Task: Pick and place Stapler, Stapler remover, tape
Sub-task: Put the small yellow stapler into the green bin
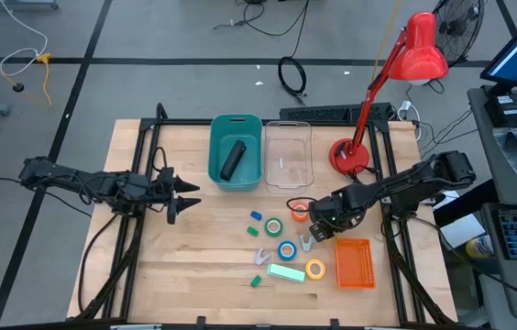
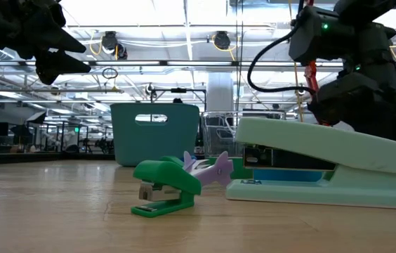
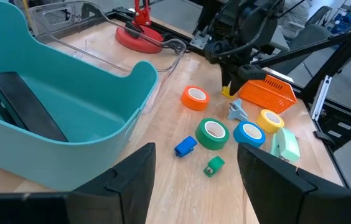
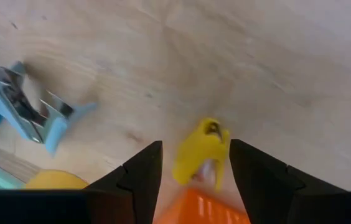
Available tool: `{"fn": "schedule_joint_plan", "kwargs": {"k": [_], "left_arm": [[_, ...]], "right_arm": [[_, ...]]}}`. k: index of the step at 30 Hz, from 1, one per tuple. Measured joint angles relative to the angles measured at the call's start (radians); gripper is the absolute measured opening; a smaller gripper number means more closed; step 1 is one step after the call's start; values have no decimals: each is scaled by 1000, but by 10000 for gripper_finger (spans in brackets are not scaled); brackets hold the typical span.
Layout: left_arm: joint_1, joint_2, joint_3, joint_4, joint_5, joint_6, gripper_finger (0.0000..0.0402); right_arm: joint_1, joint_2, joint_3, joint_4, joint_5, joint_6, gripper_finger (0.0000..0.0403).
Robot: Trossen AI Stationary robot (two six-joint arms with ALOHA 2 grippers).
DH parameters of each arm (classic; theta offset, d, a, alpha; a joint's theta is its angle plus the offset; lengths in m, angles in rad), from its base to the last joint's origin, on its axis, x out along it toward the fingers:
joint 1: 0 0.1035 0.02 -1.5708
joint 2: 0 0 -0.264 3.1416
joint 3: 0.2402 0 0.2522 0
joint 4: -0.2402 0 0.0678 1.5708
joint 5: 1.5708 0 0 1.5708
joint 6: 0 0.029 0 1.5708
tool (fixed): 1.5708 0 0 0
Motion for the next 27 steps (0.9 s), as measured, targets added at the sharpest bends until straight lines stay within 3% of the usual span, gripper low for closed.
{"fn": "schedule_joint_plan", "kwargs": {"k": [11, 27], "left_arm": [[0, 0, 0, 3, -1, 0, 228], [0, 0, 0, 3, -1, 5, 228]], "right_arm": [[0, 46, 3, 10, -19, -16, 176], [-33, 48, 0, -3, 24, -59, 76]]}}
